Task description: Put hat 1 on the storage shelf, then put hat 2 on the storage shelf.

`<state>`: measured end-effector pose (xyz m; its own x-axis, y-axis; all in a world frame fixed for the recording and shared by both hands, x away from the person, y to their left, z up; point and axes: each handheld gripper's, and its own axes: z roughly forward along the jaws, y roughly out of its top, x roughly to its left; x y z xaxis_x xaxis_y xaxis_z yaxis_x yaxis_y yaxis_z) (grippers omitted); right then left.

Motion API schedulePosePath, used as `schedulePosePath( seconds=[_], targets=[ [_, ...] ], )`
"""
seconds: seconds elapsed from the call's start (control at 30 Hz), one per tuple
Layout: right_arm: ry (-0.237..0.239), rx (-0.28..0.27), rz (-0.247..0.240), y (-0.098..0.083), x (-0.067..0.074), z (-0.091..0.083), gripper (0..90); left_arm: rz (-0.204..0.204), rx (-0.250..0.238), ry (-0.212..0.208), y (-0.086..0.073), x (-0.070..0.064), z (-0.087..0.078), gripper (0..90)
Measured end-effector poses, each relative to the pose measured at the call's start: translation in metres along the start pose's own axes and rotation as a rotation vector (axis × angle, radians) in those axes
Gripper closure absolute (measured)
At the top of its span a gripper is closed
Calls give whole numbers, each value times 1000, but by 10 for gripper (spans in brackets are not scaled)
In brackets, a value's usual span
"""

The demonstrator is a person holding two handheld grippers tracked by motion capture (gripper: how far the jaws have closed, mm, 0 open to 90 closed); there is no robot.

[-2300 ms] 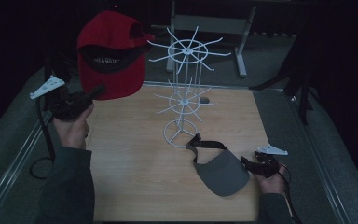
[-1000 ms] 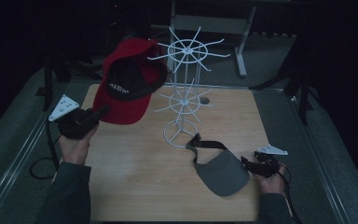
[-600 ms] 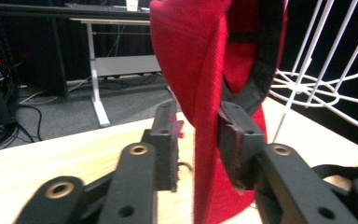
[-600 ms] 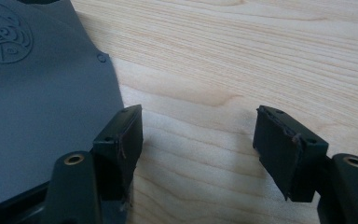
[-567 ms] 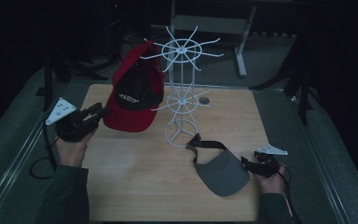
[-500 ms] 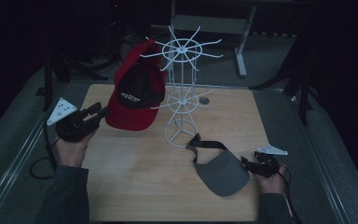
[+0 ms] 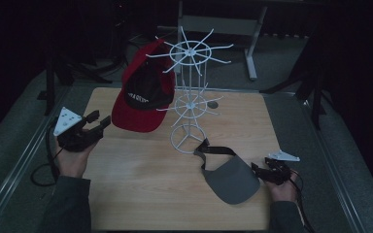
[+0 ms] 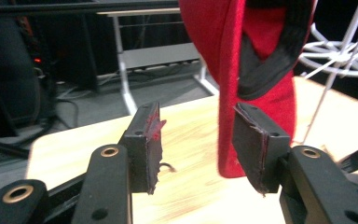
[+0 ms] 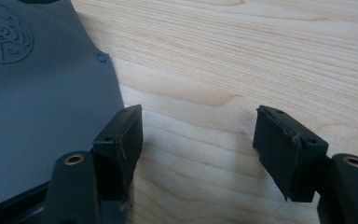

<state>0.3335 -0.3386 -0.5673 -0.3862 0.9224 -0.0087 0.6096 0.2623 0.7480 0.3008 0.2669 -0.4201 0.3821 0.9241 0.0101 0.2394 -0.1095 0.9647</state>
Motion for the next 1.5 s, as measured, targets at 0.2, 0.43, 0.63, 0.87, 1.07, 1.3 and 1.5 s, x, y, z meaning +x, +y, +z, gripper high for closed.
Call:
schedulePosePath(
  seconds=[0.2, 0.43, 0.63, 0.87, 1.07, 1.3, 1.5],
  targets=[
    [2, -3, -3, 0, 0, 0, 361, 14, -4, 12, -5, -4, -1, 528],
    [18, -5, -22, -1, 4, -5, 825, 6, -21, 10, -15, -12, -4, 519],
    [0, 19, -54, 3, 10, -4, 900, 28, -5, 15, -21, -18, -1, 517],
    [-15, 8, -90, 8, 18, -7, 900, 33, 17, 13, -27, -17, 2, 508],
    [8, -32, -119, 22, 26, -17, 900, 15, 30, 14, -30, -15, 4, 507],
    [34, -29, -178, 36, 39, -14, 900, 11, 54, 3, -35, -17, 9, 506],
    [75, -58, -207, 56, 50, -14, 900, 16, 73, -11, -39, -20, 13, 503]
  ],
)
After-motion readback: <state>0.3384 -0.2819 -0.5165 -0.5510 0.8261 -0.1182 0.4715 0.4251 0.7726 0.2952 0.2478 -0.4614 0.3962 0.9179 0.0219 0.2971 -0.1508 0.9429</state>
